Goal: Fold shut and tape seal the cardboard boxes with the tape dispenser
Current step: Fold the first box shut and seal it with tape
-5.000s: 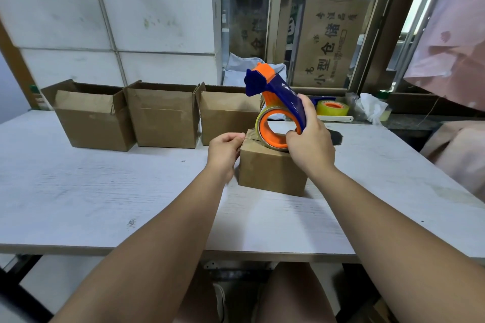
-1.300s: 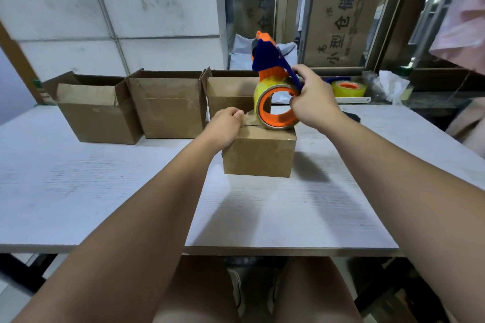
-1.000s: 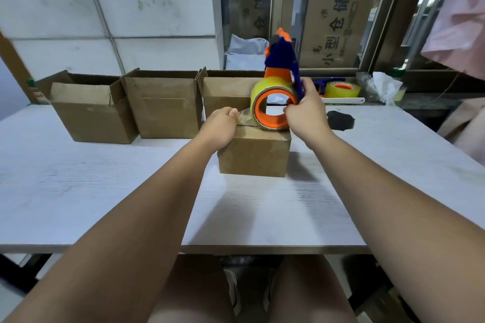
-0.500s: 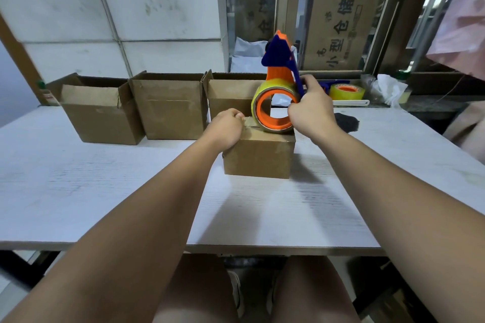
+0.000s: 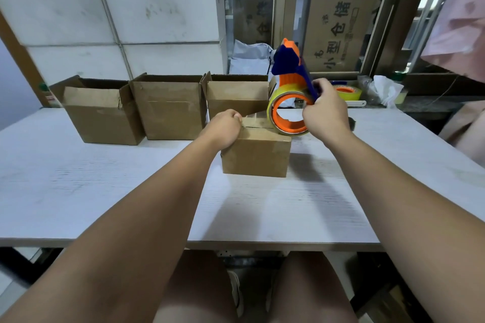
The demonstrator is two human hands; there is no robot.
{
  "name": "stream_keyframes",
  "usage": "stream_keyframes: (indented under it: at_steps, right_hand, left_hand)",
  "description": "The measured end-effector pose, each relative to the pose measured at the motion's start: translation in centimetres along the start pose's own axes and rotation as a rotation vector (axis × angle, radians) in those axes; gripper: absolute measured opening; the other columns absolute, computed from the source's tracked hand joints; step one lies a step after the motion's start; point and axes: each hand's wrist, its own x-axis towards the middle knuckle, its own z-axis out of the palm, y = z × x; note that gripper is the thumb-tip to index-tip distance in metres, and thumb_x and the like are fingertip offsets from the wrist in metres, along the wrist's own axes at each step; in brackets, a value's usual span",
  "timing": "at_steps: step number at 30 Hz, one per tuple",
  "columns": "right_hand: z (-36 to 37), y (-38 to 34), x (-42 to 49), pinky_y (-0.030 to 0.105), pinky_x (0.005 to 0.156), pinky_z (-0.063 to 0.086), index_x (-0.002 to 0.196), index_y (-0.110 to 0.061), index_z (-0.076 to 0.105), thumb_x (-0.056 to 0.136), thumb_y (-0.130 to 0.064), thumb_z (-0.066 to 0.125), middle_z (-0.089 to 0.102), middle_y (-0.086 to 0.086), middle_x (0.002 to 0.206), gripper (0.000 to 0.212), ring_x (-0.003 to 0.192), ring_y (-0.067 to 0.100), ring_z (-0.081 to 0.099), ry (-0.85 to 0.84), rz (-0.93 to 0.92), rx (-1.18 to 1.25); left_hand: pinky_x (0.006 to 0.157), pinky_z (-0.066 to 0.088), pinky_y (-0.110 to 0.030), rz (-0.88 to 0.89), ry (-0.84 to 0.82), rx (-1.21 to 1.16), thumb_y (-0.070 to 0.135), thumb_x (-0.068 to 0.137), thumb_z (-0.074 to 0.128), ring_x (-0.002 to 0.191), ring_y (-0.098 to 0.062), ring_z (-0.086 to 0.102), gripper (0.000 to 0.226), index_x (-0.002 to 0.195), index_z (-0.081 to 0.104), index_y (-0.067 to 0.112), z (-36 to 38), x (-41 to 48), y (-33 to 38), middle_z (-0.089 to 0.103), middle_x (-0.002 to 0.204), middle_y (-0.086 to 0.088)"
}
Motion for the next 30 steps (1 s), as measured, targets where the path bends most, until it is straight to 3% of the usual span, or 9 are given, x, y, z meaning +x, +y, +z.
stream_keyframes:
  at_steps: [5,12,18,23,27,30]
  right_hand:
    - [0.4,0.7,-0.8,0.032,0.081,0.051,0.134,-0.024,0.040,0.087,0.005,0.053,0.053,0.002,0.129,0.057,0.111,0.024,0.053,0.022,0.090,0.132]
    - [1.2,1.5,-1.5,0.021,0.067,0.044,0.136,-0.025,0.037,0.091,0.000,0.052,0.053,-0.002,0.119,0.054,0.100,0.016,0.053,0.036,0.195,0.336]
    - [0.7,1.2,-1.2,0.027,0.074,0.045,0.140,-0.025,0.035,0.091,0.001,0.052,0.052,0.003,0.131,0.058,0.110,0.020,0.053,0.004,0.189,0.296]
    - [0.2,0.7,-0.9,0.030,0.075,0.050,0.139,-0.026,0.038,0.090,0.003,0.051,0.052,0.005,0.132,0.059,0.106,0.022,0.052,0.028,0.184,0.255]
    - [0.1,1.0,-0.8,0.017,0.057,0.040,0.138,-0.026,0.041,0.090,0.004,0.050,0.053,0.004,0.131,0.057,0.099,0.018,0.049,0.064,0.178,0.250]
    - [-0.2,1.2,-0.7,0.022,0.068,0.045,0.136,-0.025,0.043,0.088,0.007,0.050,0.053,0.003,0.129,0.058,0.106,0.021,0.053,0.094,0.187,0.279]
  left_hand:
    - [0.086,0.037,-0.031,-0.005,0.026,0.007,0.027,0.101,0.026,0.101,-0.019,0.046,0.038,0.121,0.057,0.019,0.2,0.1,-0.1,0.056,0.126,-0.005]
    - [0.094,0.038,-0.034,0.001,0.035,0.037,0.028,0.102,0.024,0.118,-0.025,0.047,0.041,0.127,0.054,0.017,0.2,-0.1,0.0,0.053,0.133,-0.006]
    - [0.093,0.038,-0.035,-0.007,0.034,0.044,0.026,0.101,0.025,0.113,-0.024,0.047,0.038,0.122,0.056,0.017,0.1,-0.1,0.1,0.054,0.129,-0.006]
    - [0.099,0.039,-0.038,-0.016,0.037,0.062,0.026,0.101,0.026,0.118,-0.025,0.047,0.037,0.125,0.054,0.018,0.0,-0.2,0.2,0.053,0.131,-0.005]
    - [0.102,0.038,-0.042,-0.012,0.018,0.078,0.027,0.102,0.026,0.120,-0.025,0.047,0.039,0.129,0.052,0.018,0.1,-0.4,0.6,0.052,0.134,-0.005]
    - [0.103,0.038,-0.041,-0.001,0.014,0.079,0.027,0.101,0.026,0.121,-0.026,0.047,0.039,0.128,0.052,0.018,0.3,-0.6,0.8,0.052,0.135,-0.005]
